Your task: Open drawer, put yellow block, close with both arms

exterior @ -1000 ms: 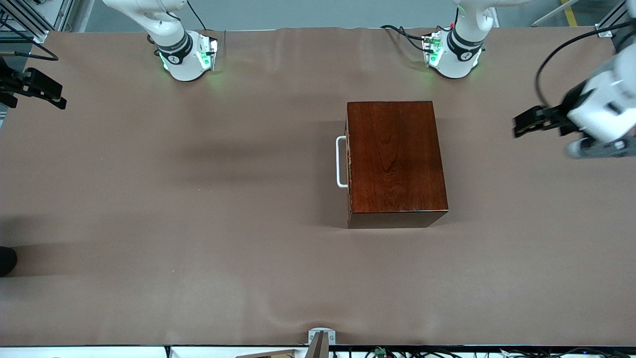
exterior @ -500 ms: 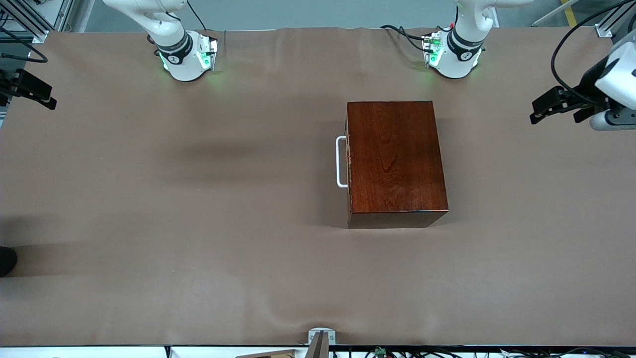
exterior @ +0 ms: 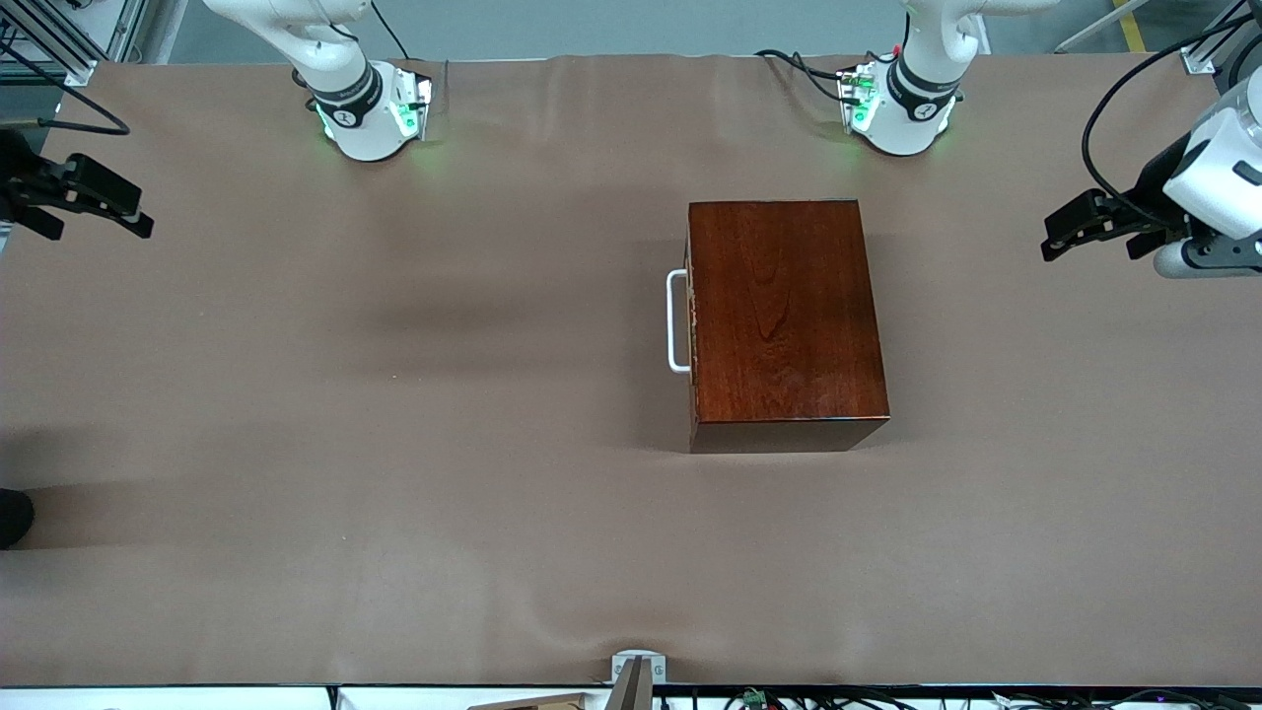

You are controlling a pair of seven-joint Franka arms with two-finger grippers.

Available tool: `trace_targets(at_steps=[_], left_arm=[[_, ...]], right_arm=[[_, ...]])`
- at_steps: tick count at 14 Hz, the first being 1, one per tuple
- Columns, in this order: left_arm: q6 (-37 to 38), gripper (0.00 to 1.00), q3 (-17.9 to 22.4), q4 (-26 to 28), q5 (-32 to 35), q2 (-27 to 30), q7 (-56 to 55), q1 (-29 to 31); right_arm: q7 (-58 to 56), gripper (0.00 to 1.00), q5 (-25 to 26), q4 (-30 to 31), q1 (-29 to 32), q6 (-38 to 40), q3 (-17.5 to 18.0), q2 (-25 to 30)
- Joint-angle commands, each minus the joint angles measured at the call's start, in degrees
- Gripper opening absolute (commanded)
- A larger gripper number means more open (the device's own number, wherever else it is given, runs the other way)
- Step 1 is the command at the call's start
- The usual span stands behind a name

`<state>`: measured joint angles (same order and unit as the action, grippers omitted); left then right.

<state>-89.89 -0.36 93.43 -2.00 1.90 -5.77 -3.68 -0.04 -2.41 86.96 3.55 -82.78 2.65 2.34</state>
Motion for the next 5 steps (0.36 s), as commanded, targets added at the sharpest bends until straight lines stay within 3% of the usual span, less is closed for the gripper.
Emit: trace_targets(at_steps=[1, 5], left_arm=[[0.24, 1.00, 0.09, -1.93, 0.23, -1.02, -0.30, -0.10], [0.33, 1.00, 0.00, -1.93, 2.43, -1.02, -0.03, -0.28]], right_arm=[[0.22, 1.00, -1.28, 0.41, 0.41, 0.77, -0.18, 0.30], [0.13, 1.00, -1.28, 0.40, 0.50, 0.86, -0.27, 0.38]])
